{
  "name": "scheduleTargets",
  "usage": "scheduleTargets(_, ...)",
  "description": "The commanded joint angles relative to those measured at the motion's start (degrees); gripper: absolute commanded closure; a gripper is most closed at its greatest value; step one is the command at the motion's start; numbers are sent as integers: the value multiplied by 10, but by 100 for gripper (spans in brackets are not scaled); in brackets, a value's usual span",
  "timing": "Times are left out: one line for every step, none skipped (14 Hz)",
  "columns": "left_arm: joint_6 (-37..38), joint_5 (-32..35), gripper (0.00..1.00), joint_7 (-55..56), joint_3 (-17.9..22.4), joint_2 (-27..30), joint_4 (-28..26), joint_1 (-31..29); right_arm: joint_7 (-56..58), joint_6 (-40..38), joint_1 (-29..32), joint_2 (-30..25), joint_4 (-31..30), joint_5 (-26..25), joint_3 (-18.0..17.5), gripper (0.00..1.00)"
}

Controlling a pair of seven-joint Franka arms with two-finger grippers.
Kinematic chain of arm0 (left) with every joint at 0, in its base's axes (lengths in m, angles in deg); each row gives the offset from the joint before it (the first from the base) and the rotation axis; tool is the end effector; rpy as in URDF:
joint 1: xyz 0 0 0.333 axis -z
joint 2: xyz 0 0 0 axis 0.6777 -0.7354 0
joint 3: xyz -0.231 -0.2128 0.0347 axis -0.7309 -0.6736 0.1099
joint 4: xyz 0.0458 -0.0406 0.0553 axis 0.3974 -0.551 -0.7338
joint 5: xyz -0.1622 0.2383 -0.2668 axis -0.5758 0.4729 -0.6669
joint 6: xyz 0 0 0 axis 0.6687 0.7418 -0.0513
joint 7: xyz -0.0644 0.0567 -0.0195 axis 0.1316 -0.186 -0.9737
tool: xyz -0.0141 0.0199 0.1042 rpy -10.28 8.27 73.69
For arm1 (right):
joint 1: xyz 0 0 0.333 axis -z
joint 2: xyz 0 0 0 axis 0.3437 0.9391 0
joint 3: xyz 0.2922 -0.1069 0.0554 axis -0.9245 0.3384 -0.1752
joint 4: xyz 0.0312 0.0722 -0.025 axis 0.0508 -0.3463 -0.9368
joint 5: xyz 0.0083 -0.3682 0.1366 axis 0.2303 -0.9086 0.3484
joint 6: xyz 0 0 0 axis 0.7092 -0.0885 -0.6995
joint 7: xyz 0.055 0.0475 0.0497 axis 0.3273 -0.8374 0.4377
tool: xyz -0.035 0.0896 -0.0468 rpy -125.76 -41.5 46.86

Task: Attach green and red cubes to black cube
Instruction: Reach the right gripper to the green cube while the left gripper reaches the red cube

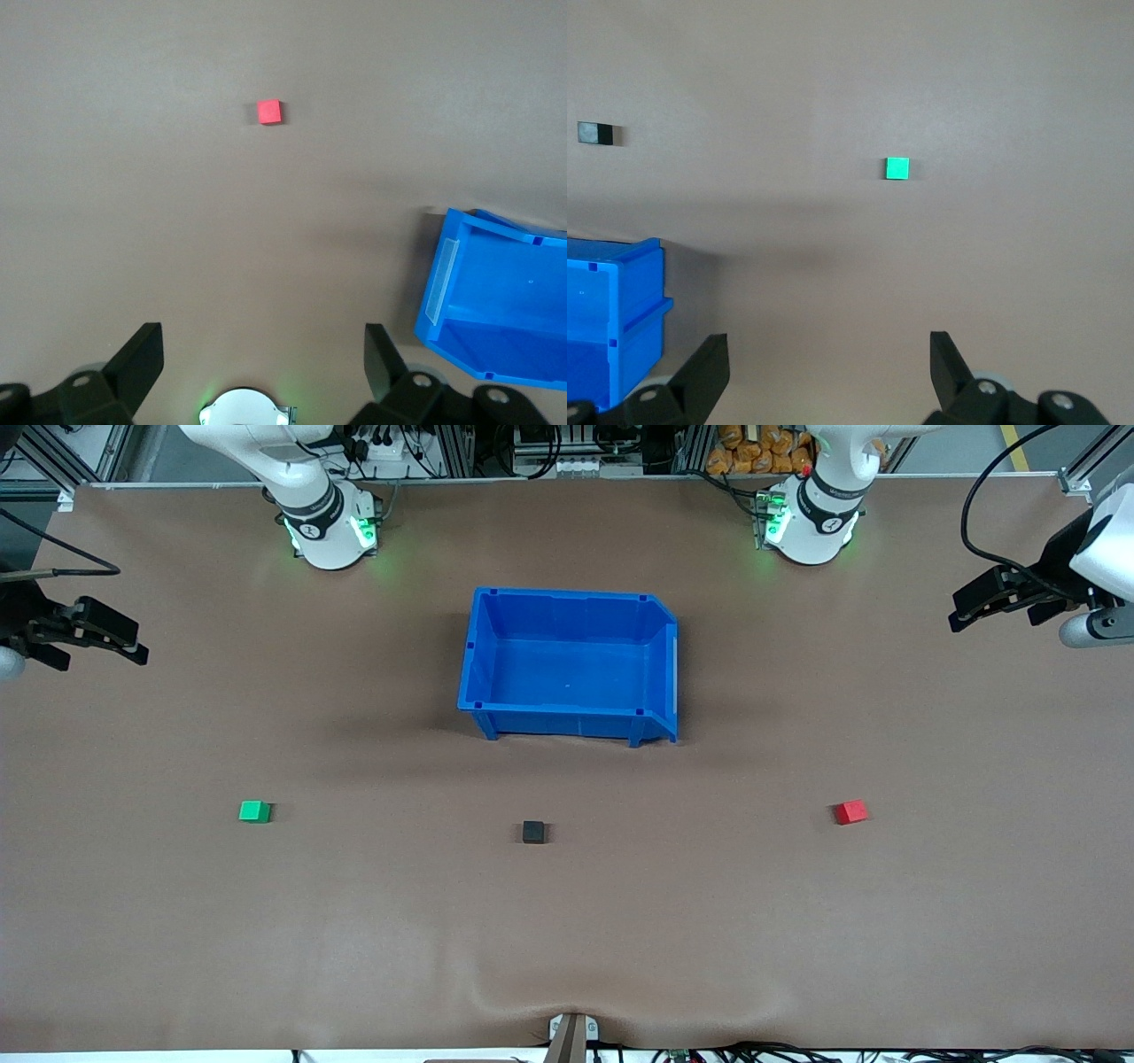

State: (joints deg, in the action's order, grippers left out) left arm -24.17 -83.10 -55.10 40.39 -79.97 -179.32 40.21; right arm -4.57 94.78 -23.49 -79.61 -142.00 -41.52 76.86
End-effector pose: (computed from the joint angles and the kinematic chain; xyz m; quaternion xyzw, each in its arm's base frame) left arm 0.5236 -0.0441 0.6438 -0.9991 -0.0358 0.0175 0.0137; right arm 0.5497 -0.0087 0.6360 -0.9994 -0.0236 0.0136 0.0203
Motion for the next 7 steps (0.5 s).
scheduleTargets(11, 9, 0, -28, 1, -12, 15, -4, -8, -2, -2, 13, 7, 1, 1, 0)
scheduleTargets(11, 9, 0, -38, 1, -13, 19, -3, -6, -7, -2, 14, 8, 2, 1, 0)
scheduleTargets(11, 10, 0, -45, 1, -17, 27, -3, -5, -9, -2, 14, 8, 2, 1, 0)
scheduleTargets(11, 9, 0, -44, 1, -20, 29, -3, -5, -10, 0, 13, 8, 2, 1, 0)
scheduleTargets(11, 10, 0, -44, 2, -24, 29, -3, -5, -9, 2, 13, 8, 4, 1, 0)
scheduleTargets(11, 10, 0, -44, 2, -27, 28, -5, -5, -9, 4, 14, 8, 10, 1, 0)
scheduleTargets(11, 11, 0, -46, 3, -34, 29, -5, -5, -9, 4, 15, 8, 16, 1, 0)
